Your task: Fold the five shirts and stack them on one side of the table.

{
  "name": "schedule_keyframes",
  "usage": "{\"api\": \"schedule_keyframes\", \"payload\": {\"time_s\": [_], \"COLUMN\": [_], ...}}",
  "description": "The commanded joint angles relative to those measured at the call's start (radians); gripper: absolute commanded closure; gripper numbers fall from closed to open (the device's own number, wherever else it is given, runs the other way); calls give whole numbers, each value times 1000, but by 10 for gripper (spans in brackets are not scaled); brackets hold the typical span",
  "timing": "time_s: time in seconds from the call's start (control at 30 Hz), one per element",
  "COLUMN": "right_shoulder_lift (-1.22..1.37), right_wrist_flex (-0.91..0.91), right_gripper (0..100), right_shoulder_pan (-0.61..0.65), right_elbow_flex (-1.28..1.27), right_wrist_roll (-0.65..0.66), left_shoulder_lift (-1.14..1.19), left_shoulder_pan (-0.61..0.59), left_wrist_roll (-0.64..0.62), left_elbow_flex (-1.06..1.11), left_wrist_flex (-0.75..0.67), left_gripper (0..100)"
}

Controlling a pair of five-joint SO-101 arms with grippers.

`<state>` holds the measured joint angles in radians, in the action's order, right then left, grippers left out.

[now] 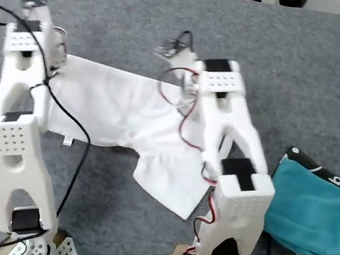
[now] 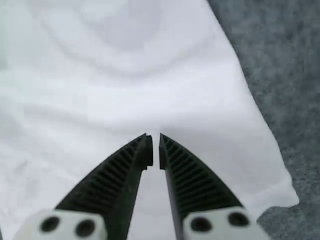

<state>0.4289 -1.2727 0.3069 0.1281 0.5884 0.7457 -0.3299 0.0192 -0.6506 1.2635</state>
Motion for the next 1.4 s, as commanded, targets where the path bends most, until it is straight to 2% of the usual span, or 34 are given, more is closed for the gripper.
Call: {"api": "schedule_keyframes", "payload": {"time_s": [0.0,0.13,0.3,0.47,0.53,0.73,1.03,1.1,1.23,1.37], "right_shoulder_lift": [-27,50,269,522,624,814,898,901,903,905], "right_wrist_flex": [-37,-61,-170,-184,-204,-258,-203,-201,-158,-118], "right_gripper": [954,954,952,811,790,815,815,849,979,991], "right_shoulder_pan": [120,231,367,403,404,421,432,426,397,363], "right_elbow_flex": [134,315,627,964,1081,1343,1376,1382,1383,1382], "right_wrist_roll": [17,17,17,14,12,12,12,12,14,14], "left_shoulder_lift": [-94,-107,-130,-176,-177,-176,-182,-182,-182,-182], "left_shoulder_pan": [-115,-215,-382,-535,-562,-559,-468,-451,-428,-423], "left_wrist_roll": [2,94,160,196,210,206,100,78,51,51], "left_elbow_flex": [-167,-190,-184,-181,-181,-109,40,61,112,167], "left_wrist_flex": [170,262,351,384,387,379,259,226,149,100], "left_gripper": [981,981,981,981,981,980,980,980,980,980]}}
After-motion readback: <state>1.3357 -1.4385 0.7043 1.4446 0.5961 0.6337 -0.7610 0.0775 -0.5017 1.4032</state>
